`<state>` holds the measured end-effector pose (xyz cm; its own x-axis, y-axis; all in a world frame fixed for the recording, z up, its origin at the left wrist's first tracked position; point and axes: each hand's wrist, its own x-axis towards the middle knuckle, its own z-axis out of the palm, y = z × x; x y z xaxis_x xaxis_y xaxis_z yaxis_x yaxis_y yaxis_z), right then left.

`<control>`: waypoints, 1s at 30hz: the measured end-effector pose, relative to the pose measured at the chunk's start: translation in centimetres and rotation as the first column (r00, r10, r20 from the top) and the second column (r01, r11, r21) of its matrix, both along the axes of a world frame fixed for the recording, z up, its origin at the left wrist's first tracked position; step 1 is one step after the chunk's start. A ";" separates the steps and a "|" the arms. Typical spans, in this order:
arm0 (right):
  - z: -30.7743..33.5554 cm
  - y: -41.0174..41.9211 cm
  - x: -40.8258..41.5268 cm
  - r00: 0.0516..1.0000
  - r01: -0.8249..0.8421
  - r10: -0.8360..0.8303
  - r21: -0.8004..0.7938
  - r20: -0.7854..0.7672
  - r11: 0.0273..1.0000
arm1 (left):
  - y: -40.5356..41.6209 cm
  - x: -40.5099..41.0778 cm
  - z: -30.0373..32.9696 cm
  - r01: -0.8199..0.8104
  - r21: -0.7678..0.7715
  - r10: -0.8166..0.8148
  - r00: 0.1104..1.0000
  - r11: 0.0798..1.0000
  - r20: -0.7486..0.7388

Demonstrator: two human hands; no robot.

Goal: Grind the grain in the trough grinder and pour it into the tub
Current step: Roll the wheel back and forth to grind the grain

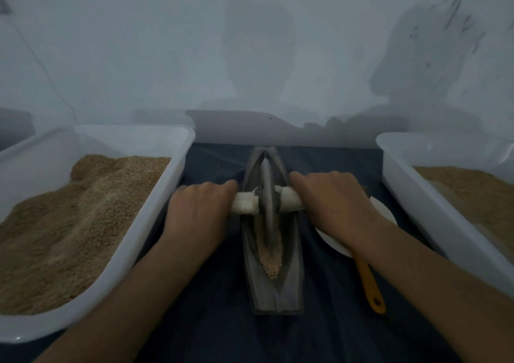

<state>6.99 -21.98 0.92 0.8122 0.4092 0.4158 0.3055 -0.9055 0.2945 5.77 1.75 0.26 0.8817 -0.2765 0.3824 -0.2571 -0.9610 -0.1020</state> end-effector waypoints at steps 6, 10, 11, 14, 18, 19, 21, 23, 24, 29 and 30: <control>0.5 -0.2 -2.5 0.996 -0.078 0.082 -0.079 0.046 0.994 | 1.0 -3.0 -0.6 -0.010 0.001 0.010 0.999 1.000 -0.035; 0.4 0.6 1.2 0.999 0.031 -0.031 -0.017 -0.021 0.999 | -0.4 0.8 -0.7 -0.099 -0.002 0.099 0.995 0.995 0.022; 0.5 0.7 2.4 0.997 0.064 -0.063 0.008 -0.048 0.998 | -0.9 2.3 -0.7 -0.129 0.004 0.129 0.991 0.992 0.038; 0.8 0.8 5.2 0.994 0.098 -0.094 0.056 -0.063 0.994 | -1.9 5.7 0.0 -0.164 -0.031 0.164 0.986 0.986 0.005; 1.0 1.3 4.6 0.997 0.075 -0.075 0.021 0.005 0.997 | -1.3 4.8 -0.3 -0.118 -0.090 0.119 0.993 0.989 0.007; 1.0 1.3 3.8 0.997 0.071 -0.071 0.020 0.005 0.997 | -1.1 3.7 -0.5 -0.089 -0.095 0.092 0.995 0.991 0.028; 0.8 0.9 1.8 0.998 0.044 -0.044 0.016 -0.036 0.999 | -0.6 0.9 -0.7 -0.037 -0.066 0.040 0.998 0.997 0.042; 0.4 0.5 -0.5 1.000 -0.009 0.009 0.003 -0.022 1.000 | 0.1 -1.8 -0.8 0.006 -0.034 -0.005 0.999 0.999 0.041; 0.4 0.3 -1.5 0.999 -0.039 0.039 -0.018 0.018 0.999 | 0.5 -2.9 -0.8 0.024 -0.029 -0.023 0.999 0.999 0.033; 0.5 0.4 -2.2 0.994 -0.065 0.067 -0.023 0.084 0.998 | 0.9 -3.2 -1.2 -0.026 -0.028 0.025 0.999 0.999 -0.030; 0.3 0.6 -1.2 0.996 -0.043 0.045 -0.032 0.071 0.999 | 0.5 -2.3 -1.2 -0.056 -0.019 0.056 0.998 0.998 -0.008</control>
<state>5.76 -21.39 1.20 0.7617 0.4573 0.4591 0.3222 -0.8820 0.3439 3.47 2.22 -0.95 0.8984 -0.2194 0.3804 -0.2038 -0.9756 -0.0812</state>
